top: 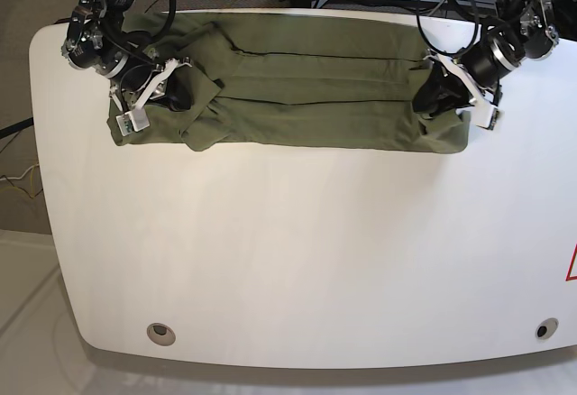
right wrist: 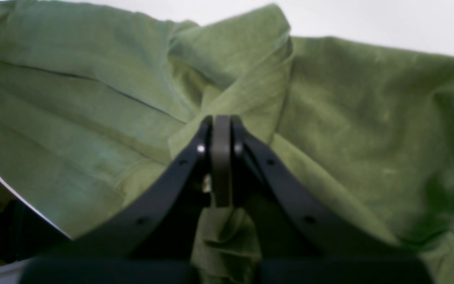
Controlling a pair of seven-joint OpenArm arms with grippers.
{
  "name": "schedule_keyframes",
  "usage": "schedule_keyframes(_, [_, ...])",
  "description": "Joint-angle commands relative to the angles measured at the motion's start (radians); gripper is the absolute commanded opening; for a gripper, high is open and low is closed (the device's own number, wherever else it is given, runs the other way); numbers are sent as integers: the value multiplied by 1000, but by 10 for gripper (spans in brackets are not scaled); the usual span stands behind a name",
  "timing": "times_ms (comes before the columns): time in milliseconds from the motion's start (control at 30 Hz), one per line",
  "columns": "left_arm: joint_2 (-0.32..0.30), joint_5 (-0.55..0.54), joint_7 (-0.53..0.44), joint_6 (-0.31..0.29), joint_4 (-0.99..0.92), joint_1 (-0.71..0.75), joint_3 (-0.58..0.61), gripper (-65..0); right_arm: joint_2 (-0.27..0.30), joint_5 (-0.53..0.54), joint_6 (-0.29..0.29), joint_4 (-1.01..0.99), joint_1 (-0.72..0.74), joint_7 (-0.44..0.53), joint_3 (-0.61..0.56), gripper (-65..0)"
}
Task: Fold the T-shirt properly
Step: 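Lift the strip end with the left gripper and fold it toward the right gripper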
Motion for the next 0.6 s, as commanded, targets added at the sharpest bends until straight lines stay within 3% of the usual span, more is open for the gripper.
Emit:
schedule_keyframes(0, [4,3,-23,-7,26,-6,17,-568,11,20,6,18,3,21,5,-650])
schedule_keyframes(200, [35,39,-23,-13,32,-11,21,-634,9,20,6,18,1,23,6,-650])
schedule_keyframes(467, [62,93,-23,-12,27,-18,34,-650,10,21,6,19,2,25,8,-650])
schedule_keyframes(567, [93,160,-43,-3,19,-15,50,-650,9,21,6,21,2,24,8,-650])
